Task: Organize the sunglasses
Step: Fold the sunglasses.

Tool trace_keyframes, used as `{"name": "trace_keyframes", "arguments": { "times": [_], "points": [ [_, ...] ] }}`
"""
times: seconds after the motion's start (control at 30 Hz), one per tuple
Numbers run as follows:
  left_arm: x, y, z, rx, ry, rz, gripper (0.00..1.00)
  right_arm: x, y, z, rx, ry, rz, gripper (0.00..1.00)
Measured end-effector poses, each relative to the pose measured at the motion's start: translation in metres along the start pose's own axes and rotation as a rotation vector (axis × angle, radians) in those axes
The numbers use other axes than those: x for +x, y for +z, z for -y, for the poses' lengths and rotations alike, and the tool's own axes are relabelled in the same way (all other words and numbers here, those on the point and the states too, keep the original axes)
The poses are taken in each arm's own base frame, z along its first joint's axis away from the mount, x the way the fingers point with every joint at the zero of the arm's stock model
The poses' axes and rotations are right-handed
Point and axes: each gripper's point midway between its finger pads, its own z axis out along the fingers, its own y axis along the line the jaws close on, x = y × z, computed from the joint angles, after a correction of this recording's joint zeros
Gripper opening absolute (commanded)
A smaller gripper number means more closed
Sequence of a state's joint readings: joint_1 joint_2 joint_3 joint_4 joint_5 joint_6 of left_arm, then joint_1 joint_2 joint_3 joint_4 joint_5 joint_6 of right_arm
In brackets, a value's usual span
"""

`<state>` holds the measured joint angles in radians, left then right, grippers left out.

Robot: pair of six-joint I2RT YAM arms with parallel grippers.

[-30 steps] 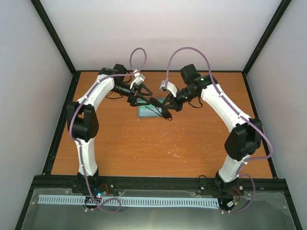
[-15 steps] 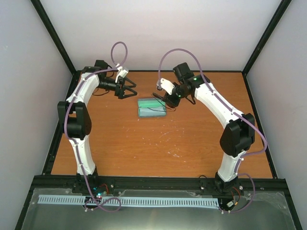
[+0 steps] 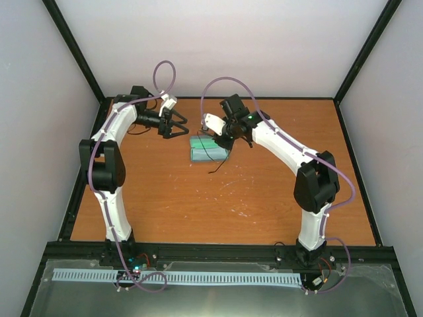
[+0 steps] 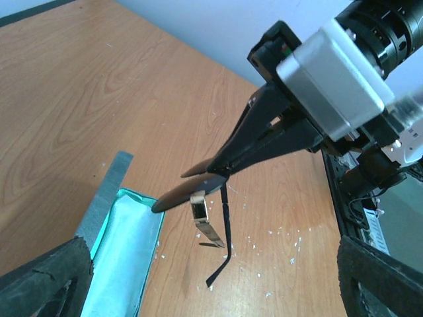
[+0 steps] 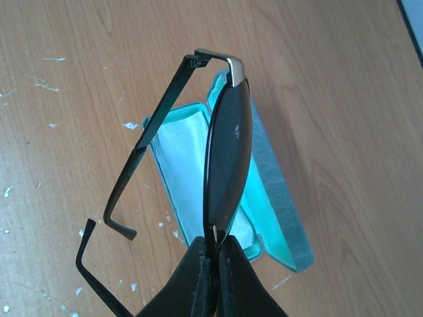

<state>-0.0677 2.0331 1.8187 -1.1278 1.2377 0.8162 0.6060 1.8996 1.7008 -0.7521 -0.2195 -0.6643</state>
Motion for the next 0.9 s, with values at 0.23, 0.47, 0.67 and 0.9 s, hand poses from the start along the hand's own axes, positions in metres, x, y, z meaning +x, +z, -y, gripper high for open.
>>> {"name": "trace_keyframes", "arguments": {
  "times": [0.23, 0.47, 0.67, 0.9],
  "points": [
    [0.008, 0.001, 0.002, 0.004, -0.023, -0.004, 0.4, -0.011, -0.002, 0.007, -0.003, 0.076, 0.069, 0.03],
    [0.015, -0.002, 0.014, -0.031, 0.022, -0.022, 0.25, 0.004, -0.016, 0.037, -0.104, 0.389, 0.196, 0.03],
    [-0.012, -0.017, 0.042, -0.103, 0.181, 0.004, 0.26, 0.021, -0.038, 0.023, -0.45, 0.698, 0.336, 0.03],
    [-0.022, -0.016, 0.052, -0.088, 0.233, 0.023, 0.16, -0.002, -0.084, -0.048, -0.93, 0.761, 0.423, 0.03]
  ]
}}
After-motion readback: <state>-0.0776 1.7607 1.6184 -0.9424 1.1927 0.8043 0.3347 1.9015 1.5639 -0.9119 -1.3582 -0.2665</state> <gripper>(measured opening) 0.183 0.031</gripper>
